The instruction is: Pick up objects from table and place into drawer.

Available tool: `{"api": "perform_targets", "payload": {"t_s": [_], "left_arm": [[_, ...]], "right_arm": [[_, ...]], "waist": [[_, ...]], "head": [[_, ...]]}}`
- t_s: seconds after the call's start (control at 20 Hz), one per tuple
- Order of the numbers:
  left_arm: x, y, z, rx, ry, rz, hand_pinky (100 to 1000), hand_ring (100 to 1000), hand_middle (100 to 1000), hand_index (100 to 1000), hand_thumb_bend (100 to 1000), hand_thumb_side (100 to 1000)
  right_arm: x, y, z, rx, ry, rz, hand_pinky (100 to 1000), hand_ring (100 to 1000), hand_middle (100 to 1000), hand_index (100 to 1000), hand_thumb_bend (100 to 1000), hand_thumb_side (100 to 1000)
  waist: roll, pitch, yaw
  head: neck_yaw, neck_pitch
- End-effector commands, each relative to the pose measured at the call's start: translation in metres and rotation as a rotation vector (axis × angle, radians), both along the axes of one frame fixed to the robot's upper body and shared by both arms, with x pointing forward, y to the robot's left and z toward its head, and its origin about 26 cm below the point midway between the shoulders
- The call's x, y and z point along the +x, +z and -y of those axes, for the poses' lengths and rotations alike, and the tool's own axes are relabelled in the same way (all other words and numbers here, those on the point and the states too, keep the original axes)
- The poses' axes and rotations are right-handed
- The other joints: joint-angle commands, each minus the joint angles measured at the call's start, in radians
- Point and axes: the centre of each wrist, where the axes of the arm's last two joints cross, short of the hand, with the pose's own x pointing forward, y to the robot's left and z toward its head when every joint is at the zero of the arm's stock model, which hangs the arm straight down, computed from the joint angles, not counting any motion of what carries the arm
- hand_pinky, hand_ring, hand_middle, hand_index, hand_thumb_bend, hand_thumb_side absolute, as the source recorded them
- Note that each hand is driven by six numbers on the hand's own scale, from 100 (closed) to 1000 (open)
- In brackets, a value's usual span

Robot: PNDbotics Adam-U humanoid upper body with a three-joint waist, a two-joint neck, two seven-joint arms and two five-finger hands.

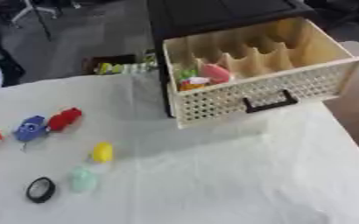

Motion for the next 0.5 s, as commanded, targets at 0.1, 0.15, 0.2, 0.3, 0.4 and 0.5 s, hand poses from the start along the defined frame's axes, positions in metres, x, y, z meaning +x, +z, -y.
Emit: {"api": "perform_targets", "payload": {"t_s": [0.1, 0.15, 0.2, 0.3, 0.4, 0.5], "left_arm": [[-0.003, -0.005, -0.015, -0.053, 0.013, 0.047, 448, 658, 713, 885, 100, 754], [-0.003, -0.01, -0.018, -0.066, 0.015, 0.048, 449, 657, 710, 885, 100, 753], [-0.002, -0.015, -0.02, -0.075, 0.018, 0.05, 450, 657, 708, 883, 100, 756], [0.0, -0.026, -0.024, -0.09, 0.027, 0.043, 449, 654, 703, 878, 100, 760], [0.001, -0.036, -0.026, -0.11, 0.035, 0.038, 448, 650, 695, 874, 100, 765], [0.002, -0.046, -0.029, -0.128, 0.045, 0.034, 442, 644, 686, 871, 100, 772]], "right_arm": [[-0.01, 0.019, 0.006, -0.248, -0.058, 0.022, 559, 574, 473, 760, 124, 1000], [-0.011, 0.021, 0.007, -0.297, -0.067, 0.016, 559, 583, 485, 763, 125, 1000], [-0.013, 0.023, 0.008, -0.345, -0.074, 0.009, 561, 589, 493, 764, 127, 1000], [-0.015, 0.026, 0.009, -0.436, -0.083, -0.008, 563, 597, 506, 765, 129, 1000], [-0.016, 0.028, 0.01, -0.522, -0.079, -0.038, 558, 610, 528, 770, 128, 1000], [-0.017, 0.029, 0.01, -0.605, -0.07, -0.072, 549, 619, 543, 775, 125, 1000]], "waist": [[-0.017, -0.023, 0.006], [-0.021, -0.023, 0.007], [-0.025, -0.024, 0.008], [-0.031, -0.026, 0.01], [-0.038, -0.028, 0.013], [-0.045, -0.03, 0.016]], "head": [[0.013, 0.02], [0.016, 0.023], [0.018, 0.026], [0.021, 0.03], [0.023, 0.035], [0.026, 0.037]]}}
